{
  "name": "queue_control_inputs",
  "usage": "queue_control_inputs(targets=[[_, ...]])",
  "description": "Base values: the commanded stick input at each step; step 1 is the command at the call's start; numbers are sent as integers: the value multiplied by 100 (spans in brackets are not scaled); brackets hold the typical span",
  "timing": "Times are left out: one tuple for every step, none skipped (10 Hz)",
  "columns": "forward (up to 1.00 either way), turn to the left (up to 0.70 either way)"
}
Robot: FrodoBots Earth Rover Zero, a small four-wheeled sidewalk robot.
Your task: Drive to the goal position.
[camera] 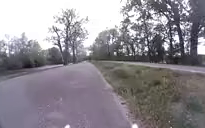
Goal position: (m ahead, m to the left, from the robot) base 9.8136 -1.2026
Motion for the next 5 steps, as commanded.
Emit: queue_control_inputs(targets=[[100, 40], [100, 35], [100, 0], [100, 0], [100, 0]])
